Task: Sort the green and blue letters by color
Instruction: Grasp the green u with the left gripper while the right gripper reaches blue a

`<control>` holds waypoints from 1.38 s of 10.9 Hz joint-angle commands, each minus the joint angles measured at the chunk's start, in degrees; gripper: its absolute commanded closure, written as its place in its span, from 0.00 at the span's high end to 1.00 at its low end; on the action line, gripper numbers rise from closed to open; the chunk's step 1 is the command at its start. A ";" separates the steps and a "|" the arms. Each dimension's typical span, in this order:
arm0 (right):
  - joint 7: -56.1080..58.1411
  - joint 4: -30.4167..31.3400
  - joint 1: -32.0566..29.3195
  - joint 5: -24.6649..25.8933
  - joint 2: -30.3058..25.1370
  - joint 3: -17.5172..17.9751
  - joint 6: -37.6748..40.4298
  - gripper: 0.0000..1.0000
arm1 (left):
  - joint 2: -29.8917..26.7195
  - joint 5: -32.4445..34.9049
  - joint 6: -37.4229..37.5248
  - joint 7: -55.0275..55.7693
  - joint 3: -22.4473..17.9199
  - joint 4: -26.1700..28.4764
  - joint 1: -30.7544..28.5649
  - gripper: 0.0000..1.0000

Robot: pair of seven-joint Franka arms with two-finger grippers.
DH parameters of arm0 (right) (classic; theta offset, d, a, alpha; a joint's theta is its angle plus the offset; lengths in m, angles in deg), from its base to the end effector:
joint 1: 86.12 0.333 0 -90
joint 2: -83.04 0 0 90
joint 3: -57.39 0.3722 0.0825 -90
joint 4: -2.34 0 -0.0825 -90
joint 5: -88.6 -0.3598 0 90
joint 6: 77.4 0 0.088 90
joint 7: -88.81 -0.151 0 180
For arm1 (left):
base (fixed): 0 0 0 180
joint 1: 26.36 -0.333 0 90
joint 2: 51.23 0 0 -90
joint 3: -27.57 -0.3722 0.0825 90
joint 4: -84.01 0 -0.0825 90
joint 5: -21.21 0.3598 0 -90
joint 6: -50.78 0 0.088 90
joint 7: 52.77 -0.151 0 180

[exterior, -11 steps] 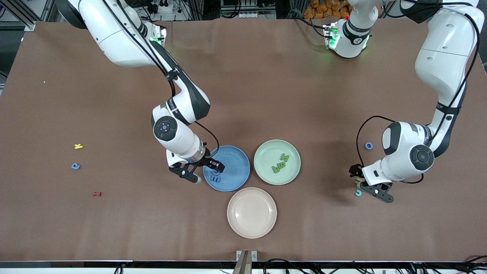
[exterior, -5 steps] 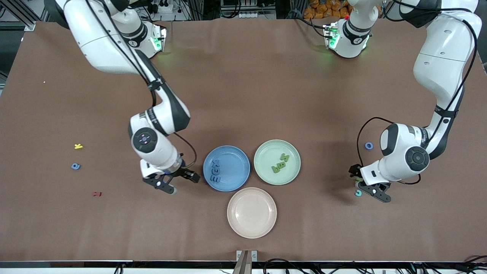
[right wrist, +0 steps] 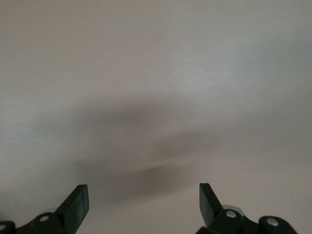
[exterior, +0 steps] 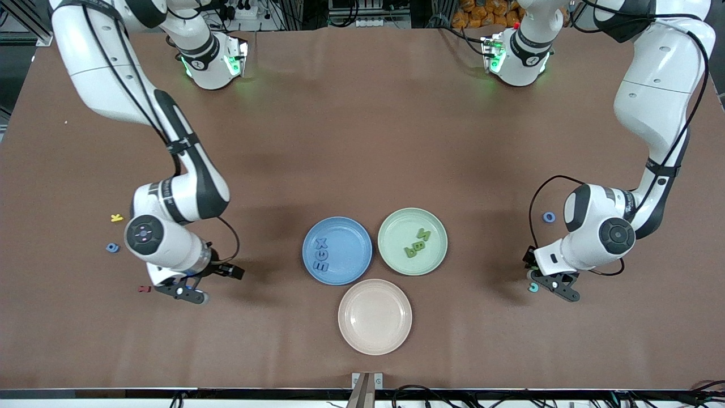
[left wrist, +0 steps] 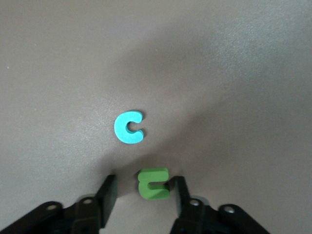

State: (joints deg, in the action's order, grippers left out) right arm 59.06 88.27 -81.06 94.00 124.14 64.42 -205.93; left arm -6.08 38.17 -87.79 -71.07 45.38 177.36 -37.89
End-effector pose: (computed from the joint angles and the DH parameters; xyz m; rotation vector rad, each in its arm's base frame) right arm 0.7242 0.1322 0.2625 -3.0937 0.4390 -0.0441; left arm 0.7146 -0.0368 0.1911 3.0090 -0.8587 0.0805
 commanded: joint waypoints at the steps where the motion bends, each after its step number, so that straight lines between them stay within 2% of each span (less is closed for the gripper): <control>1: 9.76 3.35 -5.83 0.84 -3.12 0.88 2.23 1.00 | -0.06 2.10 -0.82 1.77 -0.23 1.23 0.19 0.02; 5: 22.10 11.95 -14.62 1.10 -7.51 0.88 -1.88 1.00 | -1.37 2.11 0.05 5.38 -0.14 0.53 0.80 0.00; 7: 26.55 15.66 -20.67 2.67 -8.14 0.88 -6.19 1.00 | -2.78 1.32 7.23 6.17 0.56 -2.18 0.89 0.00; 9: 39.81 17.86 -27.09 2.86 -7.26 0.97 -10.31 1.00 | -3.75 1.23 10.07 12.03 1.87 -3.34 1.50 0.00; 11: 48.52 19.45 -29.75 2.95 -6.39 0.97 -14.36 1.00 | -3.93 1.05 10.08 18.09 2.49 -3.52 3.26 0.00; 15: 70.83 19.36 -30.90 3.30 -5.77 0.88 -14.38 1.00 | -3.93 0.26 12.70 32.51 7.49 -5.71 4.93 0.00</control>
State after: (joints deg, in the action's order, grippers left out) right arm 119.86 106.88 -111.19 96.20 118.96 64.40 -219.88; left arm -9.47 38.36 -78.63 -45.65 50.19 173.45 -33.46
